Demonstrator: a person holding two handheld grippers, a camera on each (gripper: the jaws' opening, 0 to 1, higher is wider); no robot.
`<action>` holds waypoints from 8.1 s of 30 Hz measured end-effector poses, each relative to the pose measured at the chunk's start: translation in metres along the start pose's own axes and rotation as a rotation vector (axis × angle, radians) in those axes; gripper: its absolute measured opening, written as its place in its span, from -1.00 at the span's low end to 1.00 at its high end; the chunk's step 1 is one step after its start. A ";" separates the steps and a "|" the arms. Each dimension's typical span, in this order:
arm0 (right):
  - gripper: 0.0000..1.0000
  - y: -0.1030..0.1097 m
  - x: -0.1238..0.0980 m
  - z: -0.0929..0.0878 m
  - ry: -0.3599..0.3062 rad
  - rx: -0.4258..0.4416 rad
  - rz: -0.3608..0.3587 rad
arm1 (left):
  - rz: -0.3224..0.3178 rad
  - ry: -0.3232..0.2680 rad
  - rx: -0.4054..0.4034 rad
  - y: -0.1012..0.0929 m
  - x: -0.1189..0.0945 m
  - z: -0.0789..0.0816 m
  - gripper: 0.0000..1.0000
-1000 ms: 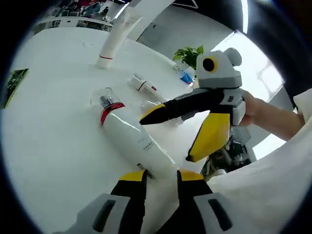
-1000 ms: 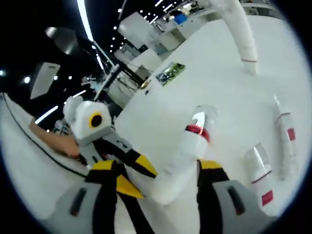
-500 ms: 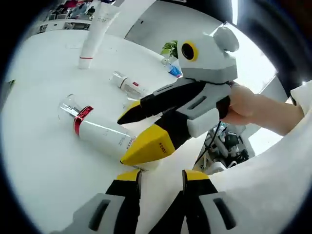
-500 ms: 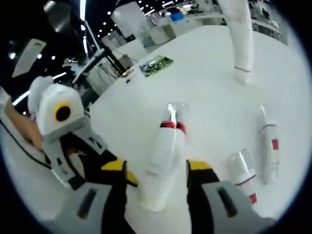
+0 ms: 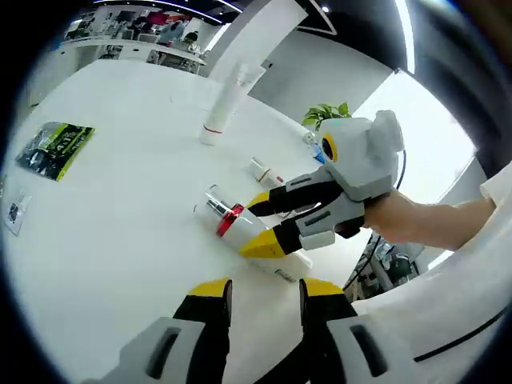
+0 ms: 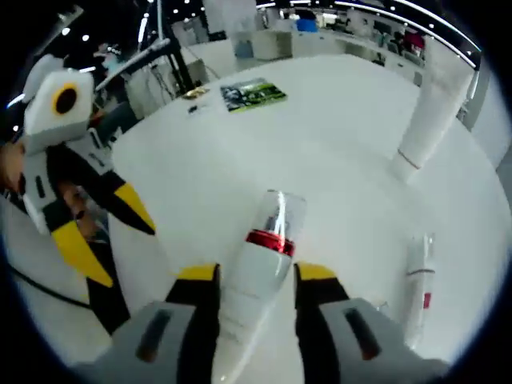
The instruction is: Arrange the skincare products in the storage area until every visible bottle or jar stands upright without overlapping.
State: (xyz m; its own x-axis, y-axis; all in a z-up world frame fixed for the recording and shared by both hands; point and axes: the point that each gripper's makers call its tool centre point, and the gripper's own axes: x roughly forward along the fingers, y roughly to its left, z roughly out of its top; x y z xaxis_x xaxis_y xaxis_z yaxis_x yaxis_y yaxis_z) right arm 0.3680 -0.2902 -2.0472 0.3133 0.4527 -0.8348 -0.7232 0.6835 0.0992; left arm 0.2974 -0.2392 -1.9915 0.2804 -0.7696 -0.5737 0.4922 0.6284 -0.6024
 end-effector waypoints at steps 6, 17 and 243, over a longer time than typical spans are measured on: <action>-0.38 -0.003 0.008 -0.004 -0.014 -0.104 -0.054 | 0.027 -0.012 -0.013 0.006 -0.009 0.000 -0.38; -0.46 -0.002 0.005 -0.003 -0.041 -0.125 0.030 | 0.030 -0.027 -0.033 0.007 -0.014 -0.002 -0.40; -0.39 -0.189 -0.105 0.096 -0.522 0.007 -0.125 | 0.218 -0.325 0.168 0.020 -0.069 0.058 -0.28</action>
State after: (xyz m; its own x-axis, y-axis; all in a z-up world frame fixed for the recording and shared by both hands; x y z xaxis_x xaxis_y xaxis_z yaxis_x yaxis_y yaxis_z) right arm 0.5308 -0.4121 -1.9264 0.6626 0.5906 -0.4607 -0.6571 0.7535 0.0209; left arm 0.3353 -0.1796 -1.9319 0.6252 -0.6331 -0.4564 0.5124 0.7741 -0.3719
